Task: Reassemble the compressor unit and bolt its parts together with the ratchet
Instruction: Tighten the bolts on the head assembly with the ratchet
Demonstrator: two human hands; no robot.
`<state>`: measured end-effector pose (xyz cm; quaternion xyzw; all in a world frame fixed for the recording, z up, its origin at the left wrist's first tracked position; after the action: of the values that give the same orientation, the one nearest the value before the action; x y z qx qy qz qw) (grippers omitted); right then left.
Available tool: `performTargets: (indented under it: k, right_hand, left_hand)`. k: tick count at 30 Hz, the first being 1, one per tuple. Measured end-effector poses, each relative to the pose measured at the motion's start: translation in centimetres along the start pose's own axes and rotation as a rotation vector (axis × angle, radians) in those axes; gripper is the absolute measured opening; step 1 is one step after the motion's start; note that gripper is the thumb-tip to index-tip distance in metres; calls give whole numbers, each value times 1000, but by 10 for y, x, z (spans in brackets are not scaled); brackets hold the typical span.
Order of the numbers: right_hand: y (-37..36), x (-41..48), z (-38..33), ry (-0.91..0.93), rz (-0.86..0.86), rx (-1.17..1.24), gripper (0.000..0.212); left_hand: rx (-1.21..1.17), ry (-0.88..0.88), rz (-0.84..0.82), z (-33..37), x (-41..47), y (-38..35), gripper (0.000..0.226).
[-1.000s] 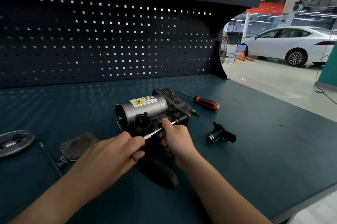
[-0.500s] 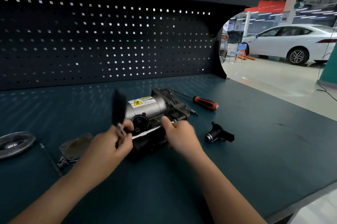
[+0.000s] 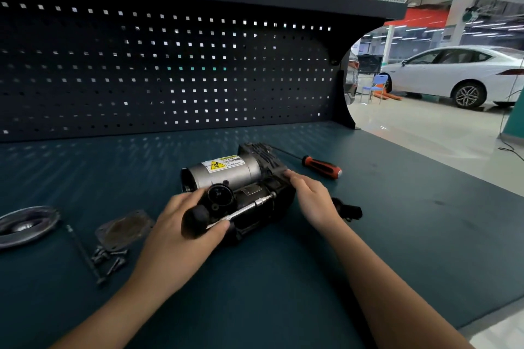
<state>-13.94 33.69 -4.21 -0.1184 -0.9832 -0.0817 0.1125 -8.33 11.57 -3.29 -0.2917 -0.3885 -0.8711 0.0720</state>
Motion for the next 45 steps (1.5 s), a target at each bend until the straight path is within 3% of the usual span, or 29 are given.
performTargets:
  k: [4, 7, 13, 17, 25, 27, 29, 30, 33, 35, 38, 40, 43, 45]
  right_hand:
    - [4, 1, 2, -53, -84, 5, 51]
    - [3, 0, 1, -54, -94, -22, 57]
    - [7, -4, 3, -35, -90, -87, 61]
    - [7, -6, 3, -10, -107, -153, 65]
    - [1, -11, 5, 78, -77, -354, 76]
    - [-2, -14, 0, 155, 61, -423, 64]
    - [-7, -22, -4, 193, 218, -410, 28]
    - [-10, -26, -6, 147, 237, -370, 15]
    - [-37, -36, -7, -244, -22, 18, 45]
    - [-58, -41, -11, -476, -149, 292, 51]
    - [-71, -40, -16, -520, -118, 416, 49]
    - [-71, -36, -19, -490, -129, 349, 45]
    - [-69, -34, -20, -506, -133, 356, 39]
    - [-70, -35, -21, -514, -130, 374, 38]
  left_hand:
    - [-7, 63, -20, -7, 13, 1, 32]
    - [63, -2, -69, -10, 21, 3, 44]
    - [29, 37, -128, -31, 36, 4, 49]
    - [-11, -50, -164, -33, 46, 6, 49]
    - [285, 31, -66, -42, 36, 9, 27]
    - [220, 30, -58, -43, 29, 9, 26]
    - [213, -23, -57, -42, 25, 11, 26]
    - [226, -57, -63, -42, 24, 12, 26]
    - [236, -108, -94, -42, 21, 14, 28]
    - [247, -161, -118, -40, 18, 15, 27]
    - [218, -191, -140, -38, 14, 18, 29]
    - [190, -151, -56, -39, 15, 23, 31]
    - [302, -227, 34, -34, 13, 23, 34]
    - [210, -142, 14, -27, 10, 15, 38]
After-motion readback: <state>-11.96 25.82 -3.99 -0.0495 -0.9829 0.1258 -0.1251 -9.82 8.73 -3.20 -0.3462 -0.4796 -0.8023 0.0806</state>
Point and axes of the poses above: each hand's wrist, its own x-axis towards the middle knuckle, its own y-axis out of the back of the hand, z = x × y, the point moved 2 cm from there along x, towards the middle knuckle, and after that the axes turned 13 degrees about x, right-handed, at the moved point
